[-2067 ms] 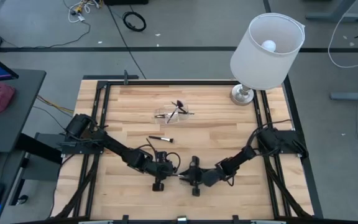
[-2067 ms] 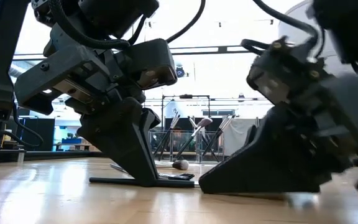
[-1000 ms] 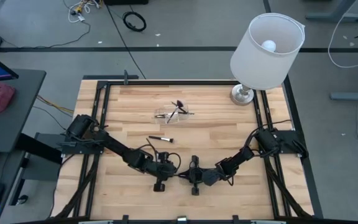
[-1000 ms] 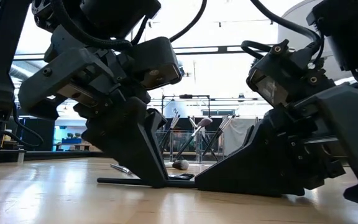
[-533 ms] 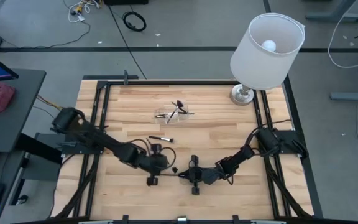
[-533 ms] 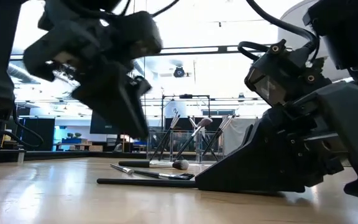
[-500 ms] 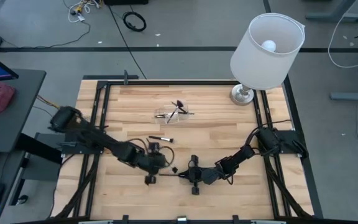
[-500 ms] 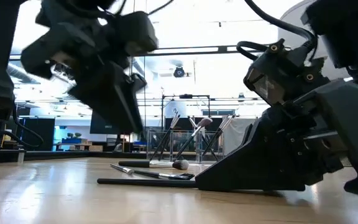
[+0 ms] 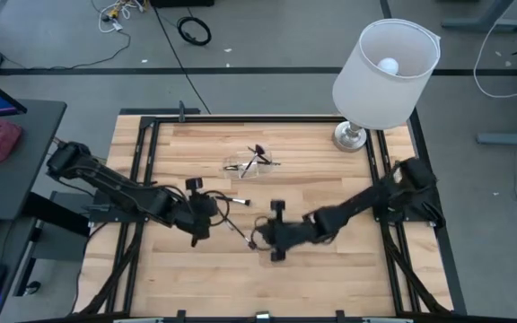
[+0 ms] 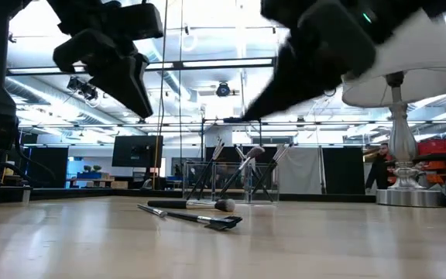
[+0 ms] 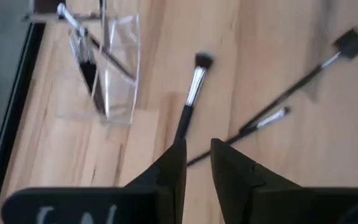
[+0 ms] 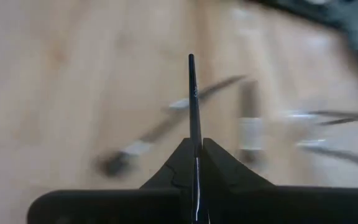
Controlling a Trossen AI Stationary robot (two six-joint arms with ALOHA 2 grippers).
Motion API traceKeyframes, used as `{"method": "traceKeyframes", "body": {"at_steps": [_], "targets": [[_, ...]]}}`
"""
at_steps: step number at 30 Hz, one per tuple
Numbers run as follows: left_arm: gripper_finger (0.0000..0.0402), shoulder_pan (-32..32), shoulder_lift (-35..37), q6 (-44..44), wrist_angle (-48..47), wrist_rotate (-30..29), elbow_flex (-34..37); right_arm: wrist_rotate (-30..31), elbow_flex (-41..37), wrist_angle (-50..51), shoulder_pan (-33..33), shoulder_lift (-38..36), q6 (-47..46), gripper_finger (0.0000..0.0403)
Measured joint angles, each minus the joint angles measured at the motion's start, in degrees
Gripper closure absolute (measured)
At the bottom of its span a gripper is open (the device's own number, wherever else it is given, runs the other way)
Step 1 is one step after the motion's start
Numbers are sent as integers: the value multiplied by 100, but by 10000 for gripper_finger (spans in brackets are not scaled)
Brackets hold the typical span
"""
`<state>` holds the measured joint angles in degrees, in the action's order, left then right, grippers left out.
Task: Put items in baskets/containers
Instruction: Put the black eyeshadow brush into the transparent organizer
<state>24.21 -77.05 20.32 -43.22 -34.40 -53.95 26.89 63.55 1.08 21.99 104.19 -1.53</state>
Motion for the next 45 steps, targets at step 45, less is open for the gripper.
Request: {"method": "traceKeyframes", "body": {"at_steps": [45], "targets": [[326,45,-71,1497,2479,1171,2567,1164,1542,2621,-2331,-56,8302,391]]}}
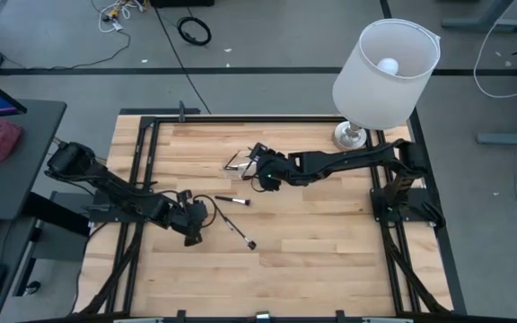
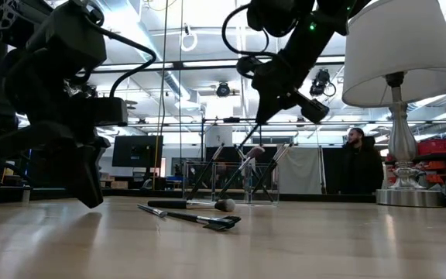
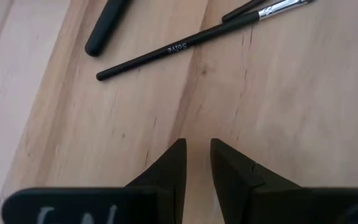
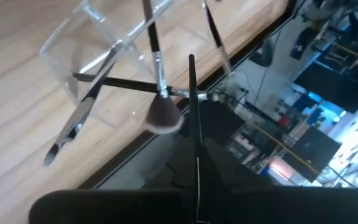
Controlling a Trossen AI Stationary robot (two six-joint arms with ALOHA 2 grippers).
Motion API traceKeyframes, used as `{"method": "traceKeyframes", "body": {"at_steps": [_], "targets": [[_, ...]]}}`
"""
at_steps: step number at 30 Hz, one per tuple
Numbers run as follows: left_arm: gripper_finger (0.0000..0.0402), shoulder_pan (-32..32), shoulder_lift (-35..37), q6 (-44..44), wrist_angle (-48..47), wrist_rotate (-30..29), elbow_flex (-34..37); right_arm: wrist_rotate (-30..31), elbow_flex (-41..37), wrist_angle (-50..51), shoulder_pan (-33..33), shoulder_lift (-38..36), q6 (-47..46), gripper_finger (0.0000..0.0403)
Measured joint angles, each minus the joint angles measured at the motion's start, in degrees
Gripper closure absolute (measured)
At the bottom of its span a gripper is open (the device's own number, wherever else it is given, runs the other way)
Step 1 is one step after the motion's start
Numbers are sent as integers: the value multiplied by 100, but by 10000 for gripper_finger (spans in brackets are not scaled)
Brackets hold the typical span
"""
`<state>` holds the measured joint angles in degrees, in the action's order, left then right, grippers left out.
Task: Put items in baskets/containers
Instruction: Put the black eyeshadow brush into the transparent organizer, then put the black eyebrow brush into the transparent organizer
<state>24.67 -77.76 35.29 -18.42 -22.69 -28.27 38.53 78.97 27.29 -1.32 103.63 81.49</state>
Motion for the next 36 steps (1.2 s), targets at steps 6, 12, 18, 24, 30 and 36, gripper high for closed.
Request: {"method": "traceKeyframes", "body": {"at_steps": [6,12,18,24,30,36], "targets": [[326,0,0,0,31,-9,0,-636,-2,81,-24,0,-4,391],[326,0,0,-2,64,-9,0,-1655,0,64,-129,17,-26,387],[326,0,0,-2,90,-9,0,-1717,0,-92,-332,45,-533,380],[326,0,0,-2,104,-9,-1,-2112,3,-195,-520,52,-617,345],[326,-4,0,-4,108,-14,-2,-2209,3,-242,-552,105,-886,311],[326,-7,0,3,175,-14,-2,-2241,3,-672,-428,111,-1814,289]]}}
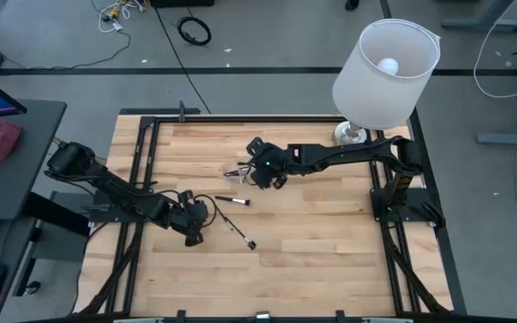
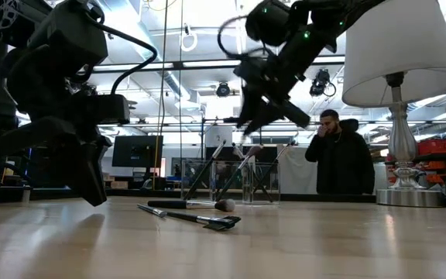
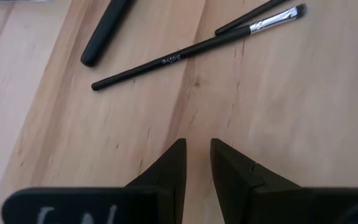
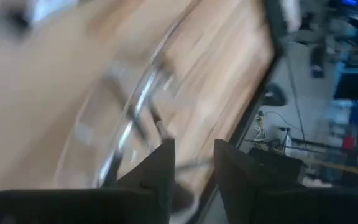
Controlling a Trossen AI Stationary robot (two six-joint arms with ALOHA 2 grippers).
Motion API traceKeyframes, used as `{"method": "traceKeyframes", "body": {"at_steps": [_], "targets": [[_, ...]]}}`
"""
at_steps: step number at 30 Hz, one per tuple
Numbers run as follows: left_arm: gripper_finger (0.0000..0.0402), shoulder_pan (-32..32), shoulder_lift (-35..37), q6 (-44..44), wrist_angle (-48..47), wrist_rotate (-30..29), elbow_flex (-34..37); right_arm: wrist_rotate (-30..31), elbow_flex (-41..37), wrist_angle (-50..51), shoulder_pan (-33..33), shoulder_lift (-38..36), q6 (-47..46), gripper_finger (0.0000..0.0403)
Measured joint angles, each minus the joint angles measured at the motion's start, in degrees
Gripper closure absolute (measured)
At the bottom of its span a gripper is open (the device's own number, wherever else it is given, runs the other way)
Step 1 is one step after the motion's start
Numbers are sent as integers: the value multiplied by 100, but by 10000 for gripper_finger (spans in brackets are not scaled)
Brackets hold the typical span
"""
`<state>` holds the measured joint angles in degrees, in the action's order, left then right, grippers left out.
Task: Put items in baskets/containers
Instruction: Put the black eyebrow brush into the transparent organizer
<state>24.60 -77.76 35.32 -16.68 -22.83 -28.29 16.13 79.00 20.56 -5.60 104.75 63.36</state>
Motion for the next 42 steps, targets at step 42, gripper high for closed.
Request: {"method": "traceKeyframes", "body": {"at_steps": [42], "targets": [[326,-4,2,-667,1656,-156,-2,1666,-1222,-3842,2782,2054,-8957,201]]}}
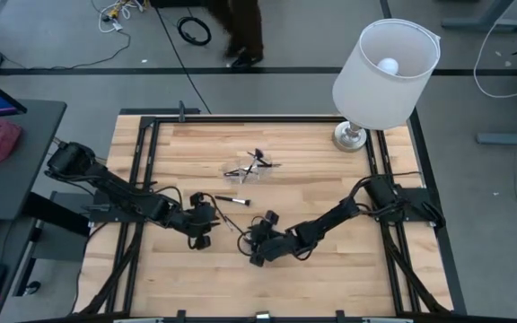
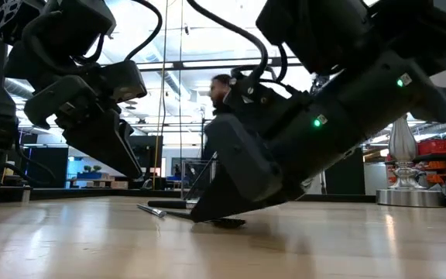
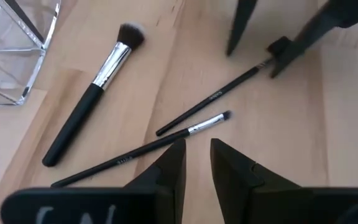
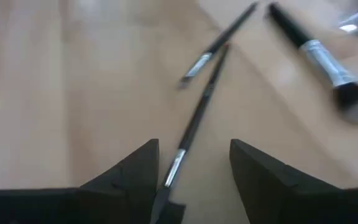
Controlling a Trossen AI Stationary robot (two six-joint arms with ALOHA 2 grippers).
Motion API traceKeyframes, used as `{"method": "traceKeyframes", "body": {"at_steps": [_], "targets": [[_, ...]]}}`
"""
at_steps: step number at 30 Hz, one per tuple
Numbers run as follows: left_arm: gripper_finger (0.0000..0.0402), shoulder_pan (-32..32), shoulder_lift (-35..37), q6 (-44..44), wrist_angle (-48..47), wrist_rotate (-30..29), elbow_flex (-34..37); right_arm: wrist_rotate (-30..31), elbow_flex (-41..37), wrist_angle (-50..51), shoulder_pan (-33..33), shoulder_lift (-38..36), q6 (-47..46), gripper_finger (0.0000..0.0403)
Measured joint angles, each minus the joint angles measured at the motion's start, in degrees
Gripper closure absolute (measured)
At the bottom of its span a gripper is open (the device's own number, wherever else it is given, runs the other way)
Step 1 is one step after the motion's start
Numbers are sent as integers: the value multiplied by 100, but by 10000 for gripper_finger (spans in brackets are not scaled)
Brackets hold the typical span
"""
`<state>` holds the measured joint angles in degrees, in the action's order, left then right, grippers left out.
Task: Put items in baskets/containers
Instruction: Put the black eyebrow brush into the transparent organizer
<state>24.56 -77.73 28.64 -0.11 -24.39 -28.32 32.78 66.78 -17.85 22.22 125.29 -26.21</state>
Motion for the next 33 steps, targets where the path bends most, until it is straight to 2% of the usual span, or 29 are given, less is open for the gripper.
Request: {"method": "traceKeyframes", "body": {"at_steps": [4,10,19,22,26,33], "targets": [[326,0,0,2,-1,-40,0,178,-2,-117,-35,-5,92,207],[326,4,0,7,-7,-21,0,-49,14,363,-190,-37,-182,227],[326,7,0,44,-7,3,0,-365,19,608,-411,-52,-155,325],[326,7,0,44,-7,3,0,-551,11,567,-456,-50,150,346],[326,7,0,44,-7,3,0,-767,5,542,-461,-41,701,339],[326,7,0,68,-9,4,0,-888,9,725,-499,-39,971,282]]}}
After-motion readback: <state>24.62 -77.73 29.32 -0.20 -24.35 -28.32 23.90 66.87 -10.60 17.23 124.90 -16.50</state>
